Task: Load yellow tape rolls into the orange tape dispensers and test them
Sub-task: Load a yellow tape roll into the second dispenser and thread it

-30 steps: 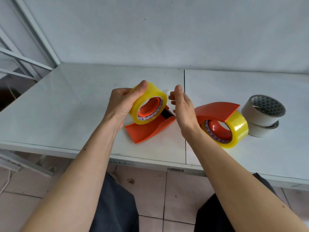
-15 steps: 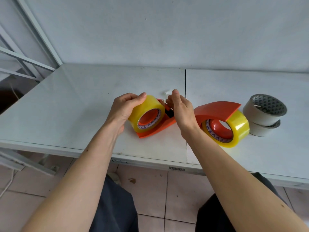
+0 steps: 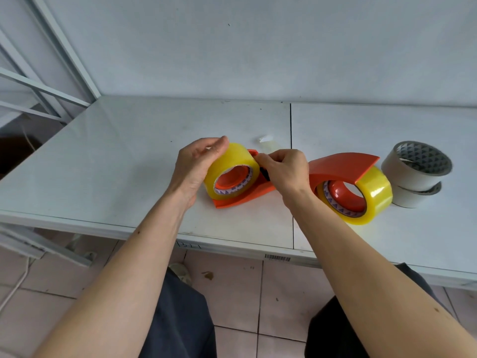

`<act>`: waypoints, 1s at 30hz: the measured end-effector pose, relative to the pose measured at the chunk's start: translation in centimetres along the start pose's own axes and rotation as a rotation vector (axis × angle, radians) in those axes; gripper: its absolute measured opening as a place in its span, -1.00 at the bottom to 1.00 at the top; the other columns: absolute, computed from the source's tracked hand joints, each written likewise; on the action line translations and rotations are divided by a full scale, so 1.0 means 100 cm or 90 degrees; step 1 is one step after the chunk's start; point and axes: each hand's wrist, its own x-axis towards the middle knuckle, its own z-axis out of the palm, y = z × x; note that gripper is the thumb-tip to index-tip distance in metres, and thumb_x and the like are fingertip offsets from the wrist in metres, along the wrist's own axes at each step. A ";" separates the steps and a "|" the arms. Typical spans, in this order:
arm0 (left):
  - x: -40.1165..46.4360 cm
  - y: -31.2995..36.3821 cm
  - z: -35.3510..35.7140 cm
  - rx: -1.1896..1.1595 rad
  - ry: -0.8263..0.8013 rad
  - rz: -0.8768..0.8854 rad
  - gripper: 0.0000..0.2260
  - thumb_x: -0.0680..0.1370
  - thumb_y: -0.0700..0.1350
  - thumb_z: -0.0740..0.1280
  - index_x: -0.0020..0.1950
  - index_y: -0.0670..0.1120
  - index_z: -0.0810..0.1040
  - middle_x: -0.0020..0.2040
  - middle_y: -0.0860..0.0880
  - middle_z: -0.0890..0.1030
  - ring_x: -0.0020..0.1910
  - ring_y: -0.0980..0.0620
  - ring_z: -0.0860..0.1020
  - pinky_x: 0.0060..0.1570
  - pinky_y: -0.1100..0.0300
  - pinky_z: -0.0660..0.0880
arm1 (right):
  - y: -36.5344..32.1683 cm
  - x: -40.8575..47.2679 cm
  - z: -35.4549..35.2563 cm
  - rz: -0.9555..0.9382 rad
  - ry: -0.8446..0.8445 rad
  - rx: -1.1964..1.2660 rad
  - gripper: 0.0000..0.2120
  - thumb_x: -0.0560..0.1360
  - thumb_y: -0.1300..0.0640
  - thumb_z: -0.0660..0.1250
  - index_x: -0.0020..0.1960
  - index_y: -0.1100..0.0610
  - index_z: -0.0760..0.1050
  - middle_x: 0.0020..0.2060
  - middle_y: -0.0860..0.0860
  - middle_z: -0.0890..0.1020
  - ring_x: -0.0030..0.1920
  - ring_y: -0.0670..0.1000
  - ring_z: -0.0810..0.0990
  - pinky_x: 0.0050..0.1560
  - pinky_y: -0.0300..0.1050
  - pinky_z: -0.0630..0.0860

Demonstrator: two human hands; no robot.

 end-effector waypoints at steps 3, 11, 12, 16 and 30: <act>-0.003 0.000 -0.001 0.116 -0.070 0.032 -0.45 0.16 0.21 0.55 0.10 0.08 0.62 0.04 0.11 0.66 -0.01 0.21 0.62 -0.06 0.35 0.56 | 0.002 -0.001 -0.001 -0.021 0.023 -0.048 -0.68 0.44 0.08 0.43 -0.22 0.38 0.62 -0.26 0.28 0.67 -0.32 0.06 0.51 -0.23 0.03 0.56; -0.001 -0.007 -0.005 0.056 -0.009 0.026 -0.47 0.17 -0.11 0.64 0.11 -0.04 0.63 -0.05 0.04 0.68 -0.10 0.12 0.65 -0.11 0.27 0.56 | 0.002 -0.010 0.002 -0.019 -0.008 -0.074 -0.69 0.49 0.13 0.38 -0.20 0.41 0.59 -0.19 0.33 0.66 -0.26 0.21 0.54 -0.23 0.03 0.51; -0.002 -0.006 -0.006 0.049 0.001 0.021 -0.45 0.16 -0.09 0.62 0.12 -0.06 0.62 -0.04 0.02 0.68 -0.08 0.09 0.66 -0.09 0.26 0.57 | 0.003 -0.011 0.003 -0.005 -0.012 -0.059 -0.69 0.47 0.14 0.39 -0.21 0.43 0.58 -0.21 0.35 0.64 -0.29 0.17 0.48 -0.27 -0.02 0.46; -0.002 -0.006 -0.013 0.023 0.018 -0.006 -0.44 0.15 -0.09 0.61 0.13 -0.07 0.62 -0.02 -0.02 0.69 -0.05 0.02 0.67 -0.03 0.17 0.58 | 0.002 -0.012 0.006 0.047 -0.043 -0.018 -0.74 0.40 0.20 0.44 -0.31 0.42 0.55 -0.39 0.14 0.42 -0.33 0.06 0.33 -0.32 -0.08 0.29; -0.005 -0.010 -0.037 -0.009 0.006 -0.027 -0.41 0.15 -0.13 0.61 0.17 -0.10 0.62 0.07 -0.11 0.69 0.06 -0.06 0.67 0.08 0.10 0.58 | 0.005 -0.011 0.006 0.093 -0.027 -0.023 -0.83 0.32 0.32 0.37 -0.14 0.40 0.63 -0.07 0.22 0.70 -0.27 0.02 0.46 -0.32 -0.14 0.38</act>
